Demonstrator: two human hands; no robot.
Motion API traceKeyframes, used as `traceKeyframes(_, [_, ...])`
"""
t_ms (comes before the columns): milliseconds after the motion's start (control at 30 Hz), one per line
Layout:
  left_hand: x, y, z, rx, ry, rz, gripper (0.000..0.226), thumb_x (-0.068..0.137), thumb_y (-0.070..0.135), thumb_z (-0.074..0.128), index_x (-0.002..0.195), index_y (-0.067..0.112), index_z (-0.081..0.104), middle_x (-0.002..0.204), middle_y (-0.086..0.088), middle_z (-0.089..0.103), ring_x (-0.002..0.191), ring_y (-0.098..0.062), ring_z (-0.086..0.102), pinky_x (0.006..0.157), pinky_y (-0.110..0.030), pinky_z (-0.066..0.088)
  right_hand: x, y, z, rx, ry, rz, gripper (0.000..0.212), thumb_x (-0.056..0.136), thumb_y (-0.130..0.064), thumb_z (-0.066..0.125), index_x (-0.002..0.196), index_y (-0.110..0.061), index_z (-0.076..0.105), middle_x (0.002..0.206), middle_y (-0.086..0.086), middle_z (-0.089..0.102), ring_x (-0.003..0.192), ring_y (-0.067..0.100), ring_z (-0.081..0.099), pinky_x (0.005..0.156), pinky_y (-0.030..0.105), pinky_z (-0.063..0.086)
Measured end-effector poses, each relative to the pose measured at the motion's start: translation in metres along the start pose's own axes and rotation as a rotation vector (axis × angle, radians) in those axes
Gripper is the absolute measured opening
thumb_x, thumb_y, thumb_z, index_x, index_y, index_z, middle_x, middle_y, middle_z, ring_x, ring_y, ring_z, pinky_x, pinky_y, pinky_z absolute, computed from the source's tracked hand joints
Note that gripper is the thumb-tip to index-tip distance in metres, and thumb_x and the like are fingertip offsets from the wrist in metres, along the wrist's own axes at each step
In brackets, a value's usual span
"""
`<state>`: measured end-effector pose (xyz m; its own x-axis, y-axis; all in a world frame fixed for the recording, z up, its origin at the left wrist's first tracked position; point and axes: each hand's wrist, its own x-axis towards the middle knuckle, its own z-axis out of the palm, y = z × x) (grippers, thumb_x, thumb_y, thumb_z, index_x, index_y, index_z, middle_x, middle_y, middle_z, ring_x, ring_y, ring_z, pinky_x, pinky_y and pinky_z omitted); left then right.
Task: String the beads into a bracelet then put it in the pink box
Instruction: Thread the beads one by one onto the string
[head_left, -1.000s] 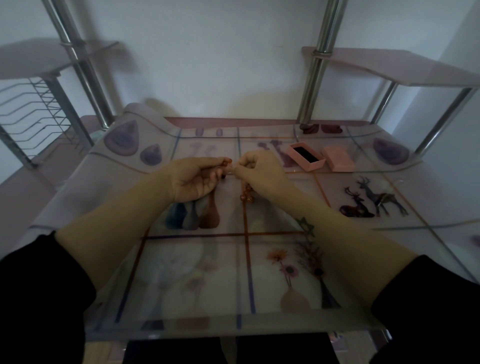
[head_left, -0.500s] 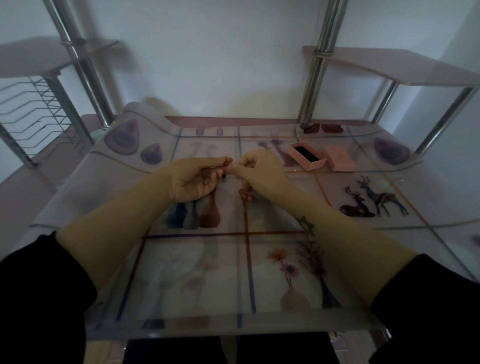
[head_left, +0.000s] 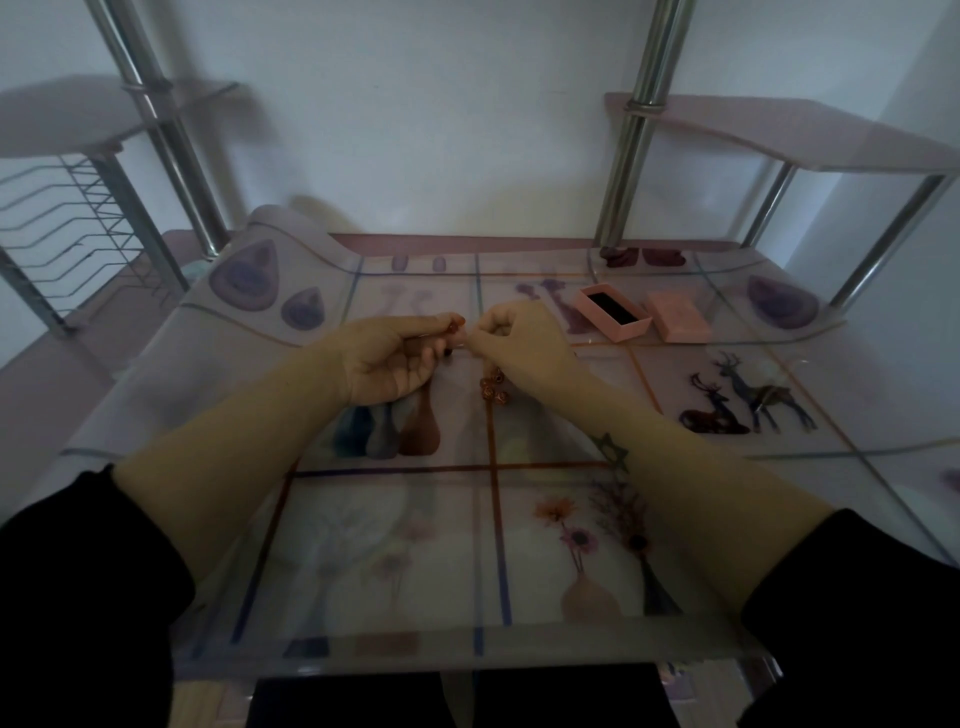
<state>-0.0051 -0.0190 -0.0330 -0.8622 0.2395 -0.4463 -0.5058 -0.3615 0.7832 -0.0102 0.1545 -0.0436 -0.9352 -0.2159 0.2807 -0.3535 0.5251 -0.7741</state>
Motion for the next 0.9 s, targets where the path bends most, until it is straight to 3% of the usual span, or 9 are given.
traceKeyframes(367, [0.0012,-0.0018,-0.0001,0.012,0.003,0.013,0.009,0.08,0.01,0.069,0.079,0.008,0.078,0.081,-0.008,0.074,0.053,-0.004,0.06,0.054,-0.01,0.051,-0.005,-0.0062,-0.0031,0.07,0.009,0.034,0.018,0.085,-0.022,0.067,0.069,-0.016,0.064,0.067,0.018,0.069,0.065,0.033,0.066,0.064,0.041,0.055])
traceKeyframes(567, [0.0004,-0.0024,0.0004,0.046,0.006,0.019,0.011,0.07,0.013,0.073,0.078,0.009,0.079,0.081,-0.006,0.074,0.055,-0.004,0.061,0.054,-0.01,0.051,-0.004,-0.0047,-0.0028,0.033,0.009,0.008,0.023,0.086,-0.022,0.067,0.064,-0.025,0.061,0.065,0.011,0.069,0.063,0.028,0.066,0.062,0.037,0.055])
traceKeyframes(700, [0.0003,-0.0028,0.0011,0.051,-0.004,0.015,0.009,0.077,0.013,0.071,0.075,0.009,0.079,0.08,-0.005,0.074,0.055,-0.003,0.061,0.055,-0.009,0.05,-0.0033,-0.0022,-0.0022,0.018,0.008,-0.002,0.017,0.087,-0.023,0.066,0.071,-0.02,0.064,0.063,0.005,0.067,0.057,0.015,0.062,0.059,0.031,0.052])
traceKeyframes(900, [0.0005,-0.0018,0.0025,0.063,-0.001,0.0,0.013,0.08,0.013,0.07,0.071,0.011,0.079,0.073,-0.001,0.071,0.053,-0.003,0.059,0.052,-0.007,0.049,-0.0018,0.0001,-0.0014,0.037,0.004,-0.005,0.013,0.089,-0.021,0.065,0.077,-0.017,0.067,0.058,-0.009,0.061,0.047,-0.005,0.055,0.051,0.012,0.043])
